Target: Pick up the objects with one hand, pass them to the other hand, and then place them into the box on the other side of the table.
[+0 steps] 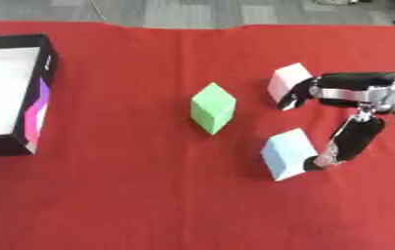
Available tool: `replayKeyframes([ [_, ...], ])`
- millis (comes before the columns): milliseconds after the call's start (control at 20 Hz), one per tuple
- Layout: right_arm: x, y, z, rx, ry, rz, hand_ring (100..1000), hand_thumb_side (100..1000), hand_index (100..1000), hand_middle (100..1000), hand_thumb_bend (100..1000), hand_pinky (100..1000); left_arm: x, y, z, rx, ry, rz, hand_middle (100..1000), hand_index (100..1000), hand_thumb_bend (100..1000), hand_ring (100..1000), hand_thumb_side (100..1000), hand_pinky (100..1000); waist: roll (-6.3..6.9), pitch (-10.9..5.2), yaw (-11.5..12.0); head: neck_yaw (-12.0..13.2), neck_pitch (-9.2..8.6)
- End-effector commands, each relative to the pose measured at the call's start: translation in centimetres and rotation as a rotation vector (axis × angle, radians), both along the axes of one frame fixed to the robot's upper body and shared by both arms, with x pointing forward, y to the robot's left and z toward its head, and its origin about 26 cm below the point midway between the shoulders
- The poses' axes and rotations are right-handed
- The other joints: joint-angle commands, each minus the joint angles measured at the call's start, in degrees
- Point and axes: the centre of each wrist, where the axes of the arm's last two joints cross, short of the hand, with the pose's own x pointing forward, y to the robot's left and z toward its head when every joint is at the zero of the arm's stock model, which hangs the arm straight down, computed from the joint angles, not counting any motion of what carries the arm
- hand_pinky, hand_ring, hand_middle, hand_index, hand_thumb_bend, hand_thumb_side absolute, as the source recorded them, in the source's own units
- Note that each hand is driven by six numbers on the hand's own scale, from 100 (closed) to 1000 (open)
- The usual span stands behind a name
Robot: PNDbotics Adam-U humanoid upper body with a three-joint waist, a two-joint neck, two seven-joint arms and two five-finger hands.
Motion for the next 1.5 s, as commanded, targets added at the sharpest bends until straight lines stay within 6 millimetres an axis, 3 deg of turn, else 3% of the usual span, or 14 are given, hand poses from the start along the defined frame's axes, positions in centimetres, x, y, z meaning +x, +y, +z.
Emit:
replayKeyframes([
  [50, 0.3, -0.3, 0.3, -0.020, -0.014, -0.004, 865, 178, 877, 852, 602, 922, -0.1, 0.4, 0.9, 0.022, -0.019, 0.003, 711, 651, 243, 999, 859, 725, -0.01, -1.26, 0.10, -0.36, 0.27],
  [1500, 2.3, -0.4, -2.8, -0.074, 0.053, -0.017, 804, 184, 833, 794, 593, 913, 0.0, 0.1, 0.9, 0.022, -0.013, -0.012, 713, 649, 233, 1000, 866, 725, 0.10, -1.08, 0.57, -0.96, 0.66],
])
